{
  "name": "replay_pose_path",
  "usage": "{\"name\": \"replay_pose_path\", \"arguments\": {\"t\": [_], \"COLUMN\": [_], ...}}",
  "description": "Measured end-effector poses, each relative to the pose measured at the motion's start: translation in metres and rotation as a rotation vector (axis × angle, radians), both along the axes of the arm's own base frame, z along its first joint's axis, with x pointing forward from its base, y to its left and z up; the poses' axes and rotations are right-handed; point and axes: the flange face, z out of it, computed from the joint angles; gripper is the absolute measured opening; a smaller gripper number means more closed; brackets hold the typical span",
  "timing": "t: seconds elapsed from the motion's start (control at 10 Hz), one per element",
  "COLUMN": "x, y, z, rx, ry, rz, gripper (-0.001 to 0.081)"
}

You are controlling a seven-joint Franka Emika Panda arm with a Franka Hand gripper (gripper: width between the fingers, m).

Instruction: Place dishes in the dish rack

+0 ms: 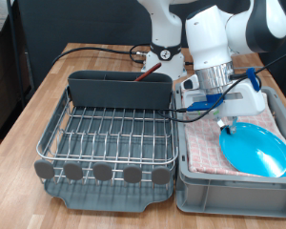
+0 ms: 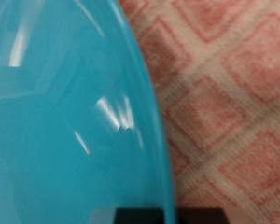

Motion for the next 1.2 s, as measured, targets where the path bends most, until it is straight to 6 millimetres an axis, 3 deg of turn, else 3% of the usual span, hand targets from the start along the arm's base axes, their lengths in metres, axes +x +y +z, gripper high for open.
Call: {"name": "replay_pose_path", "arguments": {"t": [0.2,0.7,1.2], "x": [0.001,0.002,-0.008], "y": [-0.001,-0.010,-0.020], "z": [0.012,0.045,0.093], "rx": [-0.017,-0.100,-0.204], "ry": [0.009,0.093,0.213], "rz": [-0.010,-0.021,-0.041], "gripper": [0.0029,0.0028,0.0028]}}
